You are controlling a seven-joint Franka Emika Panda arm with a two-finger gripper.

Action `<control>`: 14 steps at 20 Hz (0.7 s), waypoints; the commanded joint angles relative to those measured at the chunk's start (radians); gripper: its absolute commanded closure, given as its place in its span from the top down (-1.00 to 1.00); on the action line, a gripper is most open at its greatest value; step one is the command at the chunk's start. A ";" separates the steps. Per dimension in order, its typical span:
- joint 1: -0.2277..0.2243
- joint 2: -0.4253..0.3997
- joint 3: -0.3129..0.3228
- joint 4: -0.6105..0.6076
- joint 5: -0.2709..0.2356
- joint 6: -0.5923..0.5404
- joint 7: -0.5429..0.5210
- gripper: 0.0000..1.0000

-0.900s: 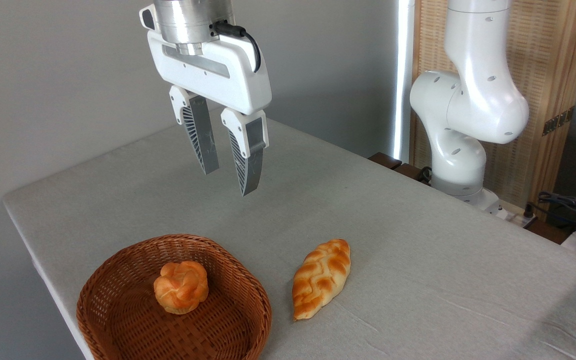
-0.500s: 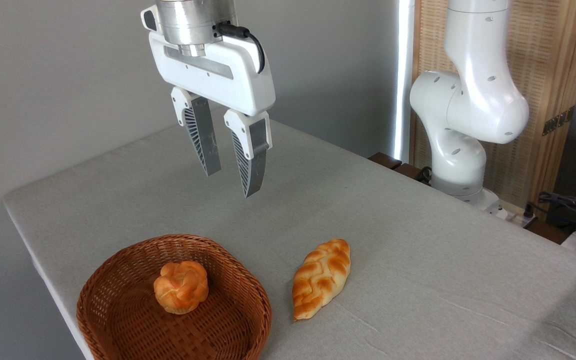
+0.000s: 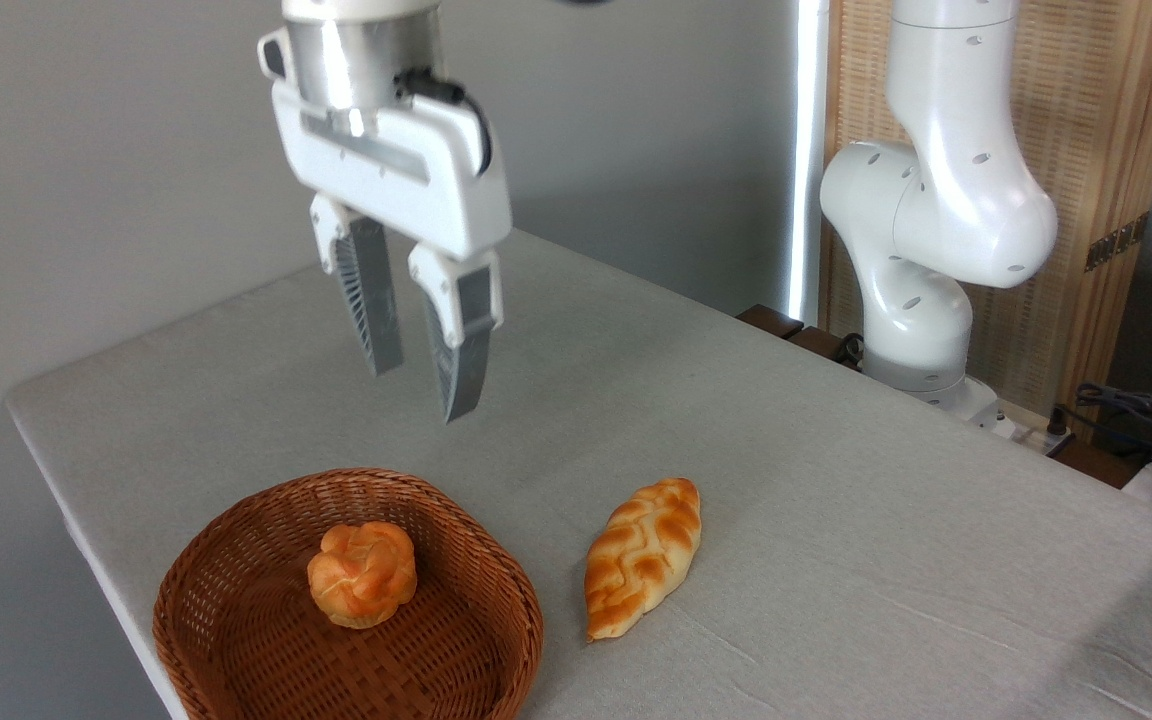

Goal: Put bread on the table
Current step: 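Lower the open gripper into the wicker basket over the round roll, then close the gripper on the round bread roll in the basket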

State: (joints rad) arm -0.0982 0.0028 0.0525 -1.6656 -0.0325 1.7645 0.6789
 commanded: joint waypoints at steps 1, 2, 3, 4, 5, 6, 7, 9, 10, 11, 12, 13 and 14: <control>-0.003 0.040 -0.014 -0.040 -0.003 0.137 -0.067 1.00; -0.003 0.049 -0.025 -0.055 -0.003 0.173 -0.068 1.00; -0.003 0.060 -0.043 -0.068 -0.001 0.208 -0.068 1.00; -0.003 0.071 -0.049 -0.085 -0.001 0.240 -0.070 1.00; -0.003 0.074 -0.054 -0.104 0.000 0.260 -0.067 1.00; -0.003 0.075 -0.062 -0.124 0.000 0.277 -0.065 1.00; -0.003 0.077 -0.068 -0.138 0.002 0.300 -0.064 1.00; -0.003 0.092 -0.068 -0.161 0.005 0.355 -0.064 1.00; -0.003 0.097 -0.069 -0.172 0.009 0.375 -0.062 1.00; -0.003 0.106 -0.069 -0.183 0.013 0.394 -0.061 1.00; -0.003 0.109 -0.069 -0.189 0.014 0.412 -0.055 1.00; -0.003 0.111 -0.069 -0.194 0.014 0.421 -0.035 1.00; -0.003 0.115 -0.069 -0.201 0.014 0.423 -0.006 1.00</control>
State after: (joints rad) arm -0.1023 0.1171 -0.0159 -1.8378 -0.0321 2.1477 0.6270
